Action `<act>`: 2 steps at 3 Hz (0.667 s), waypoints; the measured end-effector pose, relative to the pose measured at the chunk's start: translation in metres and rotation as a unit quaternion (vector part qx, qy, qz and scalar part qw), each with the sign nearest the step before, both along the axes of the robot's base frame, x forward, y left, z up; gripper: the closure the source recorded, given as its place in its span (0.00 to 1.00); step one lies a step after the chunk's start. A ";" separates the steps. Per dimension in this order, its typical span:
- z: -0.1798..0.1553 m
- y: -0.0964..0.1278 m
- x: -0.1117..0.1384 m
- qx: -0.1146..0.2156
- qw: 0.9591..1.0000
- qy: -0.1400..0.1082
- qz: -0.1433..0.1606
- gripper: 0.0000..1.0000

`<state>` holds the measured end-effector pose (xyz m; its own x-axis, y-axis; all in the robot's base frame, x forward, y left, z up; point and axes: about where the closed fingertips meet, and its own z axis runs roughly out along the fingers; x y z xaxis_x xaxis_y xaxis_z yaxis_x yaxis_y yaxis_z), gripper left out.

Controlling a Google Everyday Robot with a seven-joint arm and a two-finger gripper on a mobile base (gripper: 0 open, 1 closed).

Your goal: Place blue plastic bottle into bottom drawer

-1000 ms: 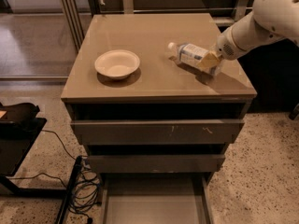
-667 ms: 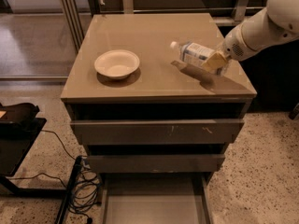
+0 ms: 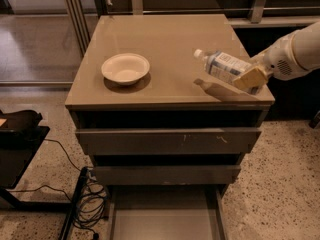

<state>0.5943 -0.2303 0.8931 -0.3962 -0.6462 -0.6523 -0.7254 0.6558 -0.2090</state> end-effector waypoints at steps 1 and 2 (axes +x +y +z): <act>-0.008 -0.014 -0.037 0.009 1.000 0.000 -0.010 1.00; -0.022 -0.018 -0.072 0.009 1.000 0.003 -0.009 1.00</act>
Offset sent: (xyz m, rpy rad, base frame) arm -0.1151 -0.0271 -0.0421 0.0177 0.0185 -0.0193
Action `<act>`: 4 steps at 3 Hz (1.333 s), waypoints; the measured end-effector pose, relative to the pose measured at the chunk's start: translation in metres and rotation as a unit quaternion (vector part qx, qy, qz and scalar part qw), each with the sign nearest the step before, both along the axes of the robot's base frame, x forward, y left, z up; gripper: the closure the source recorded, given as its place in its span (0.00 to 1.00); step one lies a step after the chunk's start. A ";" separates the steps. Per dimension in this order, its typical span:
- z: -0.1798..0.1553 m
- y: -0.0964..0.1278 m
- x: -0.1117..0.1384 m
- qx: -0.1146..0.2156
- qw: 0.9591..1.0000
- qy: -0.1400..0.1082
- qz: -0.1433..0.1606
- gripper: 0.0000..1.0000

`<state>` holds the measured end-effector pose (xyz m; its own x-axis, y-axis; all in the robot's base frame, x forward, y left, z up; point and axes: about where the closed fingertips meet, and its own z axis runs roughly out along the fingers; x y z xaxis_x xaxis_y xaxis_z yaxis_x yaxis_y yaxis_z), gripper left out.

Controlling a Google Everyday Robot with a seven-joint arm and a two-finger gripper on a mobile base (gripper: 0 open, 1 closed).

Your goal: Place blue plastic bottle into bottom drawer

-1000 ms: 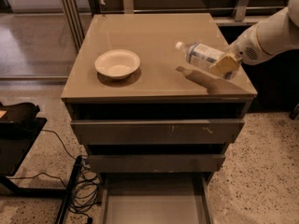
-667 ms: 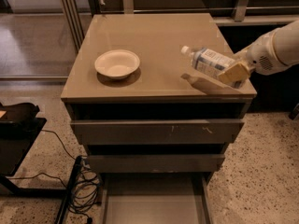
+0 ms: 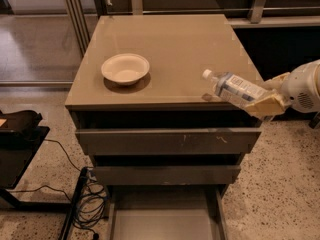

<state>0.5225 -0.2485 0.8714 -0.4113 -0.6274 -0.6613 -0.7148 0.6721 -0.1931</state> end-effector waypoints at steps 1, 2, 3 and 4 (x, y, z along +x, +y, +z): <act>-0.039 0.013 -0.031 0.009 0.999 0.034 0.013 1.00; -0.039 0.013 -0.031 0.009 0.999 0.034 0.013 1.00; -0.053 0.027 -0.059 0.024 0.999 0.031 0.026 1.00; -0.085 0.061 -0.109 0.064 0.997 0.024 0.048 1.00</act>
Offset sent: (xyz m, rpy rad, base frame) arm -0.0243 0.0105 -0.0302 0.0171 0.0498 0.0213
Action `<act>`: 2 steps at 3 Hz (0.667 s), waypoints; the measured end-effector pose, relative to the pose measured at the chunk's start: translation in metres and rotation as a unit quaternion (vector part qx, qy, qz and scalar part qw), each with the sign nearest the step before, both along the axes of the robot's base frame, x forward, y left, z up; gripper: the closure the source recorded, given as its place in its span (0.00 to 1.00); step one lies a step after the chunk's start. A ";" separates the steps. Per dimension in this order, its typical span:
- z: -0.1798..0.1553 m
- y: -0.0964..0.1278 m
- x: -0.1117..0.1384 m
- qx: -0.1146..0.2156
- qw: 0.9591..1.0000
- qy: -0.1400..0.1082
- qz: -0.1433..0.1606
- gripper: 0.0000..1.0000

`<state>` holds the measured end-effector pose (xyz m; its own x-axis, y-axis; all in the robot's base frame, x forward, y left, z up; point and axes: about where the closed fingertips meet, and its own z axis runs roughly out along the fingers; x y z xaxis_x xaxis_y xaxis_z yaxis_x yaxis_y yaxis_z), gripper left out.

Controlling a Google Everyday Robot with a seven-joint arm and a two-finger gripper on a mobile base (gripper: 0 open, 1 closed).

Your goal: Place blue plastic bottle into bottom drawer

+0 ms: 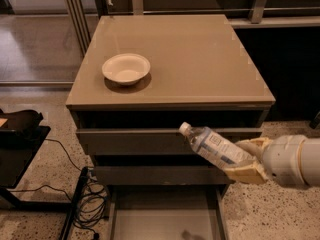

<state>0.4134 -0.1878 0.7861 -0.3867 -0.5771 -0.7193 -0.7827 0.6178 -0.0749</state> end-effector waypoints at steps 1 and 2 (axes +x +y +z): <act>-0.046 0.036 -0.038 0.029 0.999 0.014 0.034 1.00; -0.106 0.043 -0.051 0.024 0.998 0.048 0.039 1.00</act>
Offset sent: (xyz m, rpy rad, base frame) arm -0.0427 0.0899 -0.1974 0.0131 0.2993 0.1507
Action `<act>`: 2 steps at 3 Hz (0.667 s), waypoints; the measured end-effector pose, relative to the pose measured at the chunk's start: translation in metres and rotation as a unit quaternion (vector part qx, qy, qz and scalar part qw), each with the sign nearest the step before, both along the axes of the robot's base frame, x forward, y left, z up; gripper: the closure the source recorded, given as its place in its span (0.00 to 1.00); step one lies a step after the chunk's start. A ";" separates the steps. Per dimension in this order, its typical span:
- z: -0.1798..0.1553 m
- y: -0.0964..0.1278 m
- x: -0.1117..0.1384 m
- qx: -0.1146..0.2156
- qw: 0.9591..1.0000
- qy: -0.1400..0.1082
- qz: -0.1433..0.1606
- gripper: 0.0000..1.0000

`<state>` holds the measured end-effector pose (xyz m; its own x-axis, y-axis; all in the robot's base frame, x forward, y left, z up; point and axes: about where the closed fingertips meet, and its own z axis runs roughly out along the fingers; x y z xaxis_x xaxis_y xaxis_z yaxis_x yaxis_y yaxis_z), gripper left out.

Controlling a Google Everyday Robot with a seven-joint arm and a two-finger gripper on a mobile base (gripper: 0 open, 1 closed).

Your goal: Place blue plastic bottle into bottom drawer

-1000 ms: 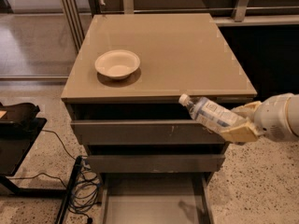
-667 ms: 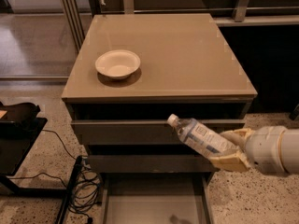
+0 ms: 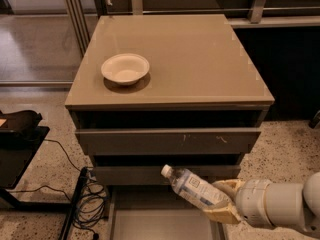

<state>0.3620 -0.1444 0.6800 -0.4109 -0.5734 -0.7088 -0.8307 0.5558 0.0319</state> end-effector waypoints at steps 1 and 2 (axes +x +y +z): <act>-0.063 0.008 0.016 -0.023 0.998 0.053 -0.004 1.00; -0.065 0.033 0.027 -0.022 0.998 0.065 0.013 1.00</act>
Offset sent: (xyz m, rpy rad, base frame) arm 0.0133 0.0058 -0.0563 -0.0416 0.0937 -0.0085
